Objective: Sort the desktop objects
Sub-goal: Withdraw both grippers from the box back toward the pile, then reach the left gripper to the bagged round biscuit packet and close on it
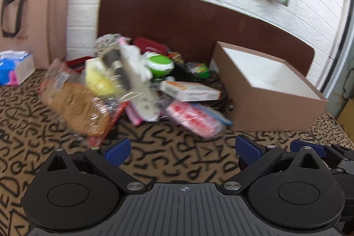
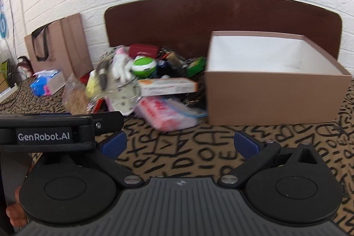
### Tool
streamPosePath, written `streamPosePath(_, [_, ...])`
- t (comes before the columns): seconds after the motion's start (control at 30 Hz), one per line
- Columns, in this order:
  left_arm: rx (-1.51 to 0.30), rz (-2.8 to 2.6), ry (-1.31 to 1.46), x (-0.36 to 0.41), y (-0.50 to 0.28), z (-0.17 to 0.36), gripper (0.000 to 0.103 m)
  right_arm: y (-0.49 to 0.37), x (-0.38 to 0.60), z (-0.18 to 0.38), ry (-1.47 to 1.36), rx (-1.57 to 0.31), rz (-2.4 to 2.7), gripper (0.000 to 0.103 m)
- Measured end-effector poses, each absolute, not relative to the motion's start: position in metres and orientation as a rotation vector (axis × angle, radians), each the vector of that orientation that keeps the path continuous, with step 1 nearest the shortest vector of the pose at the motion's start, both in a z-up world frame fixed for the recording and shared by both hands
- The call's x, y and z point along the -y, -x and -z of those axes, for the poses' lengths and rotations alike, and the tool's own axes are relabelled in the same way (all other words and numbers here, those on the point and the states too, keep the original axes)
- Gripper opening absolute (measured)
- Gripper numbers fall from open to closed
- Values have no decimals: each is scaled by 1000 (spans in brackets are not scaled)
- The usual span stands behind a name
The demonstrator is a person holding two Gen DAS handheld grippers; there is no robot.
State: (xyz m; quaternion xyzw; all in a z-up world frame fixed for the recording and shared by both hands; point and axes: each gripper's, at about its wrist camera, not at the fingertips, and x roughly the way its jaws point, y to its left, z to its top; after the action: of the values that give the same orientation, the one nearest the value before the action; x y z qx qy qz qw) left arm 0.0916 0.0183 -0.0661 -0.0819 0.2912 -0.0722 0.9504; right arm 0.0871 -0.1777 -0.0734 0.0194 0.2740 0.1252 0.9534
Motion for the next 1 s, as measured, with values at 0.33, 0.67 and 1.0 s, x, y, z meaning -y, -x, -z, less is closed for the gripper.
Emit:
streamPosePath(0.33, [-599, 54, 289, -108, -104, 81, 103, -105, 107, 93, 3, -585, -376, 103])
streamPosePath(0.67, [-626, -78, 416, -189, -157, 107, 99, -158, 47, 113, 36, -604, -501, 98])
streamPosePath(1.0, [-685, -76, 528, -217, -205, 131, 99, -212, 3, 133, 47, -658, -549, 89])
